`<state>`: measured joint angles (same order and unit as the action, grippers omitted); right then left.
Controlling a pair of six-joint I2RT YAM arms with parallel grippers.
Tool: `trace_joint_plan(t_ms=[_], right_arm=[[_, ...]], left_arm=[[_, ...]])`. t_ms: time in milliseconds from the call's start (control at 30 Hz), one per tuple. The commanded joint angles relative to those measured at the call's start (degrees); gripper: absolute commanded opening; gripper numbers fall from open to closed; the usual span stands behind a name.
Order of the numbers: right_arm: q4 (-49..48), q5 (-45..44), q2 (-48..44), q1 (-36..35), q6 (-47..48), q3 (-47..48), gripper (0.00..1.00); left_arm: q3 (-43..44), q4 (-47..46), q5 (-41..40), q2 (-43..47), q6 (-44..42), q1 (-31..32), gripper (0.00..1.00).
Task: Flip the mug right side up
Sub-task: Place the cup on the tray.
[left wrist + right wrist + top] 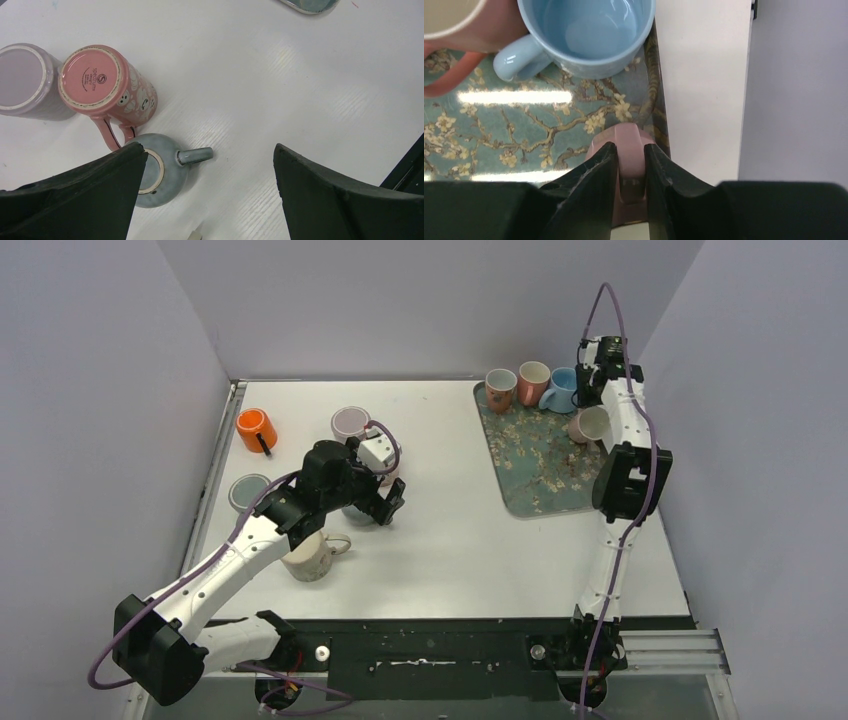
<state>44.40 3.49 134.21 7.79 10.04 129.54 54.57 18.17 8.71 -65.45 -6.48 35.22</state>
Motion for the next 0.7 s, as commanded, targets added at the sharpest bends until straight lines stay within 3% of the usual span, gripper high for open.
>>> trace_joint_plan(t_ms=[0,100,167,667], right_arm=[[-6.86,1.34,1.48,-0.15,1.64,0.64,0.3],[-7.62,1.33,2.35,-0.15,1.65,0.75,0.41],[-8.1,1.39,2.72,-0.08,1.81,0.71,0.43],[-15.32,3.3,4.27,-0.78,-0.09,0.97,0.37]], left_arm=[[0.36,-2.61,-0.7,0.68,-0.69,0.19,0.97],[0.38,-2.57,-0.87,0.6,-0.68,0.2,0.97],[0.45,-2.6,-1.02,0.5,-0.76,0.11,0.97],[0.35,-2.27,-1.5,0.41,-1.14,0.11,0.97]])
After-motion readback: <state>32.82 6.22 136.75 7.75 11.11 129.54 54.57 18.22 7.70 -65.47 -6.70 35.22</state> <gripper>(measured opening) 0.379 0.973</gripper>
